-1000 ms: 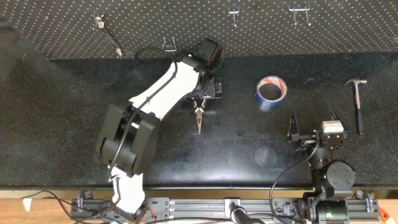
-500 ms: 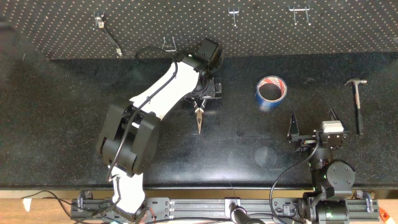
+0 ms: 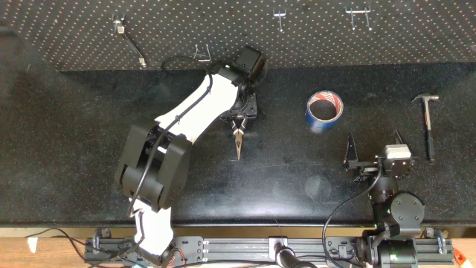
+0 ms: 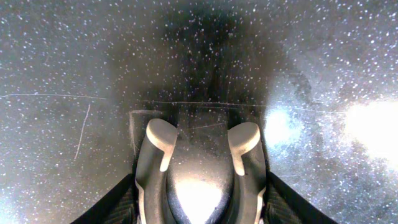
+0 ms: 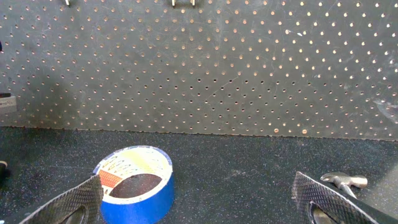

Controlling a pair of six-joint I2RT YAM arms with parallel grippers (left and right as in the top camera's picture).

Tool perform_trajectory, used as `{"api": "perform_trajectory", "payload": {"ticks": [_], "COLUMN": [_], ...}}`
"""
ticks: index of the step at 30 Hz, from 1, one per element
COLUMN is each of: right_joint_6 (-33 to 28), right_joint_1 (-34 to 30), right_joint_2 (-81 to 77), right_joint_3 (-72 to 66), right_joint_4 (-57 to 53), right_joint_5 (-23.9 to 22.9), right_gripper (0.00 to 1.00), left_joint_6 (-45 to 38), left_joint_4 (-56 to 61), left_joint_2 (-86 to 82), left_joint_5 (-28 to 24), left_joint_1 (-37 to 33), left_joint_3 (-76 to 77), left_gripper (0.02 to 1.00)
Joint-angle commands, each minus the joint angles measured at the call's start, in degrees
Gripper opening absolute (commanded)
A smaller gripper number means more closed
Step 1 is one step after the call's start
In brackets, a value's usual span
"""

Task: Place Tools Onto Pegboard

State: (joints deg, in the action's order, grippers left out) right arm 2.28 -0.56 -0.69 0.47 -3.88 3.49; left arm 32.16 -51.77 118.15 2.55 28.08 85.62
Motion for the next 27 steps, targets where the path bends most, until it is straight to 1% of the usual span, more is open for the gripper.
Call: {"api": "perform_trajectory", "payload": {"ticks": [1, 25, 27], "right_joint_6": [-0.63, -0.63, -0.63], "right_joint_1": [0.33, 0.33, 0.33], "right_joint_2": [0.39, 0.39, 0.39], "right_joint_3": [-0.24, -0.24, -0.24], "right_joint_4": [-0.15, -0.15, -0.15], "right_joint_5": [-0.50, -0.50, -0.50], "right_gripper": [0.996, 0.996, 0.996], "left_joint_6": [-0.04, -0.04, -0.07], "left_joint_4": [-0.02, -0.02, -0.02], "left_joint_2": [1.22, 1.22, 1.22], "left_joint_5": [0.46, 0.46, 0.46], "left_joint_1": [-0.37, -0.37, -0.37], "left_joint_3": [-0.24, -0.24, -0.24], "left_gripper": [0.494, 0.494, 0.446]}}
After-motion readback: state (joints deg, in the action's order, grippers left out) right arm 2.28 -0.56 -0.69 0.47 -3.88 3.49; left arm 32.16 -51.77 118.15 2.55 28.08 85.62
